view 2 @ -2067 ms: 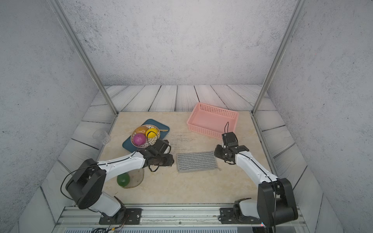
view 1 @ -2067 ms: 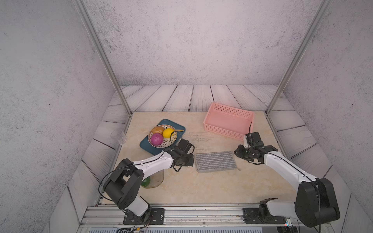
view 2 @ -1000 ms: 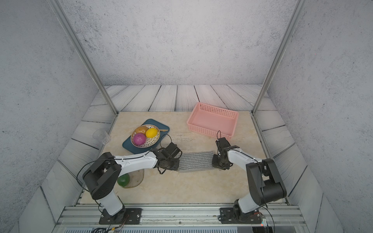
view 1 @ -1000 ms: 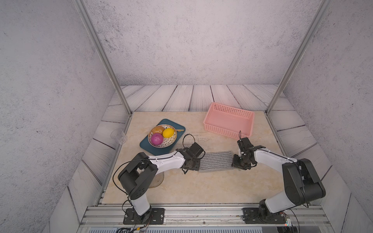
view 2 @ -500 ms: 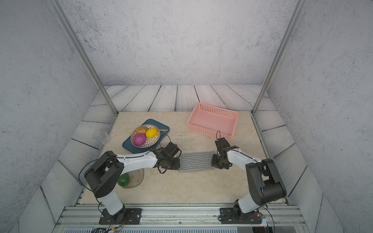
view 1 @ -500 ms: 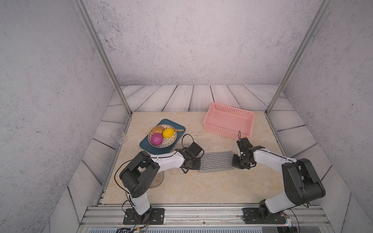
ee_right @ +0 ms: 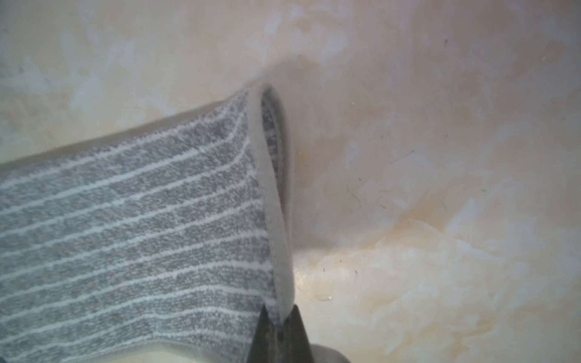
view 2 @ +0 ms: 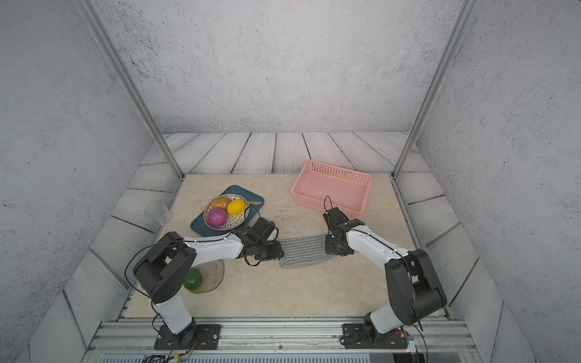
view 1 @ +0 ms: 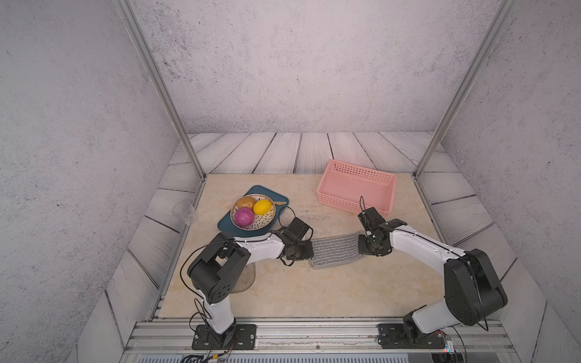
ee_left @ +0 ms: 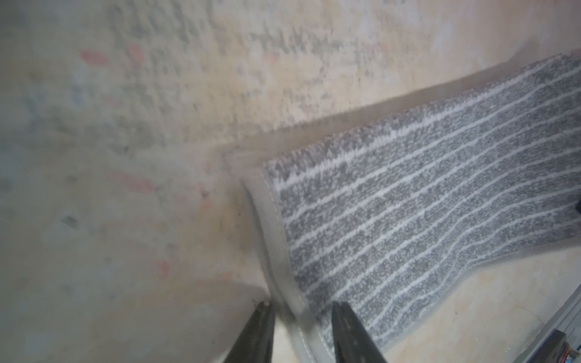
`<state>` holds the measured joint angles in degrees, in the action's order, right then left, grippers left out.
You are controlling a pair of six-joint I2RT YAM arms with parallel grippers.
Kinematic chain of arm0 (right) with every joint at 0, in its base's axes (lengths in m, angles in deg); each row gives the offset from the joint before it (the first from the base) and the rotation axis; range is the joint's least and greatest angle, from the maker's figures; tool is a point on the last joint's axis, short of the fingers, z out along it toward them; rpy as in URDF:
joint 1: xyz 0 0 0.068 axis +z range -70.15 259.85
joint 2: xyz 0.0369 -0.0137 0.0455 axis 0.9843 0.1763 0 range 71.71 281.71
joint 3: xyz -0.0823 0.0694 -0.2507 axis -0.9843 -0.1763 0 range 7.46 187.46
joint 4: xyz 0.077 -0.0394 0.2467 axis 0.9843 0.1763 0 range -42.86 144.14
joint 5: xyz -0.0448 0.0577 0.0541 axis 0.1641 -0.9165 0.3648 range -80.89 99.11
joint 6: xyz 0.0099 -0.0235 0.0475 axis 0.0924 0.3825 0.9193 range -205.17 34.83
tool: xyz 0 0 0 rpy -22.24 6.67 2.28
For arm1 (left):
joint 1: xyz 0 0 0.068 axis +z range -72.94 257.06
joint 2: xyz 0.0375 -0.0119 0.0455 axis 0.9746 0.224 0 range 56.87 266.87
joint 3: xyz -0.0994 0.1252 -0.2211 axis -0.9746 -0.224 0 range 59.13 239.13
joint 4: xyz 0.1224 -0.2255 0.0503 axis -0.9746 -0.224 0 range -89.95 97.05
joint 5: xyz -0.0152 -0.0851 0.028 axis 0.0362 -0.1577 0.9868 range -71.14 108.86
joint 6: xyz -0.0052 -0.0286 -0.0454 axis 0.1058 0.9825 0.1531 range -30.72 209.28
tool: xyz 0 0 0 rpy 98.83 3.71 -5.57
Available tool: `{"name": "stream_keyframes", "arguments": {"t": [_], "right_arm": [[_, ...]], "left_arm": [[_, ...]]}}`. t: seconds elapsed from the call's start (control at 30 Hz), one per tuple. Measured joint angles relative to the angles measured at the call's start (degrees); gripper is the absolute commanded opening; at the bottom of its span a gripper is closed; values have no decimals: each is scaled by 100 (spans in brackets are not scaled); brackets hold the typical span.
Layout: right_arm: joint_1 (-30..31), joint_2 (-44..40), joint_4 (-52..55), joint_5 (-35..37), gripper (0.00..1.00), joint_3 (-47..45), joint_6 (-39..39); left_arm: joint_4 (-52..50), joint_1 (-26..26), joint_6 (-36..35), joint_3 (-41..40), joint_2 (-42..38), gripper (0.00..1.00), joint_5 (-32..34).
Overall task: Fold the square dishcloth
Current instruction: Fold the cleaning item at the center of the board.
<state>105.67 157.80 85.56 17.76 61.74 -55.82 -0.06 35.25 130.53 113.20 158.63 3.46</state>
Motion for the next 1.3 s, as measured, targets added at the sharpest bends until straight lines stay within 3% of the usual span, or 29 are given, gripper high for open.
{"name": "stream_keyframes", "arguments": {"t": [0.2,0.57,1.3], "right_arm": [[601,-17,293,490,0,385,-7],[1351,-17,308,457,0,820,-7],[1537,636,-892,-1204,0,739,382]], "left_arm": [[535,247,249,-240,48,23,-376],[896,315,415,-326,129,21,-533],[1237,319,664,-516,90,20,-564]]}}
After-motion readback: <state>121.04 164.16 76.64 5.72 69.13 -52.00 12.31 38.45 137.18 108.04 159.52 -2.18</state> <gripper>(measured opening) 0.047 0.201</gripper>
